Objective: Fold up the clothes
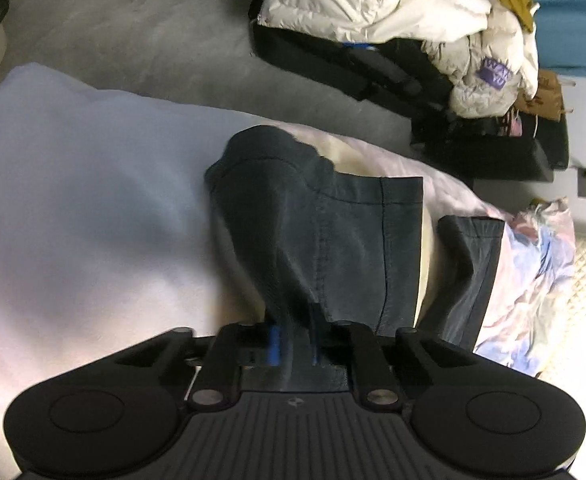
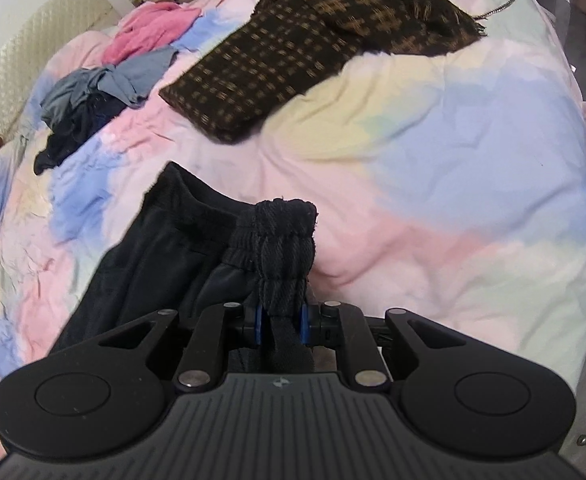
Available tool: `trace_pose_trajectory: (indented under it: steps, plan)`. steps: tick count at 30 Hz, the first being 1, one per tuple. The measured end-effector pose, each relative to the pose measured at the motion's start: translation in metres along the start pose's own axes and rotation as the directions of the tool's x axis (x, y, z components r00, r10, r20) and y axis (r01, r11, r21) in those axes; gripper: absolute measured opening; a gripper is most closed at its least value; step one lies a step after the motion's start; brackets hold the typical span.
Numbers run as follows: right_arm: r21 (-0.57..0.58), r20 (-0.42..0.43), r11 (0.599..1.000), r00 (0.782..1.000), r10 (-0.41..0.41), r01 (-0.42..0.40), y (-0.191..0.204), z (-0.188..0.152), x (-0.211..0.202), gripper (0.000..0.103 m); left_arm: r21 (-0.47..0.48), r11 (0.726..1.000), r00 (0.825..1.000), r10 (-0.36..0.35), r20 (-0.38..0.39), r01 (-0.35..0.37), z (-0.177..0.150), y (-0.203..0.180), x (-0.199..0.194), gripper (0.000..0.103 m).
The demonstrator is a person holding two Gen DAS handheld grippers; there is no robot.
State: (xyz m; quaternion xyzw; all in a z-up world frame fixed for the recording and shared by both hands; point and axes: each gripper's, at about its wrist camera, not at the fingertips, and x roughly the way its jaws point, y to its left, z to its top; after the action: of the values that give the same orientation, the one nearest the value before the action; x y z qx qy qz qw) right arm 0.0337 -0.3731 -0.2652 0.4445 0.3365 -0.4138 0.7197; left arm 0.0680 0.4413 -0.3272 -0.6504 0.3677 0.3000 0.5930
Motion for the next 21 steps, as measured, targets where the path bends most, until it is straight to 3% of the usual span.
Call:
trace_pose_trajectory:
  steps: [9,11,16,21]
  plan:
    - [0.037,0.026,0.997,0.998,-0.064,0.063,0.003,-0.001,-0.018,0.016,0.114,0.993,1.000,0.015,-0.007,-0.014,0.017,-0.056,-0.022,0.002]
    - [0.035,0.019,0.996,0.996,-0.086,0.086,0.011,-0.001,-0.018,0.016,0.133,0.991,1.000,0.009,-0.011,-0.007,0.024,-0.085,-0.020,0.001]
    - [0.099,0.039,0.994,0.998,-0.047,0.043,0.053,0.018,-0.017,0.016,0.206,0.979,0.998,-0.003,-0.058,0.014,0.029,-0.177,0.005,0.001]
    - [0.184,0.046,0.983,0.999,0.000,-0.009,0.090,0.051,0.002,0.016,0.276,0.959,0.994,0.079,-0.074,-0.056,0.034,-0.260,0.056,0.001]
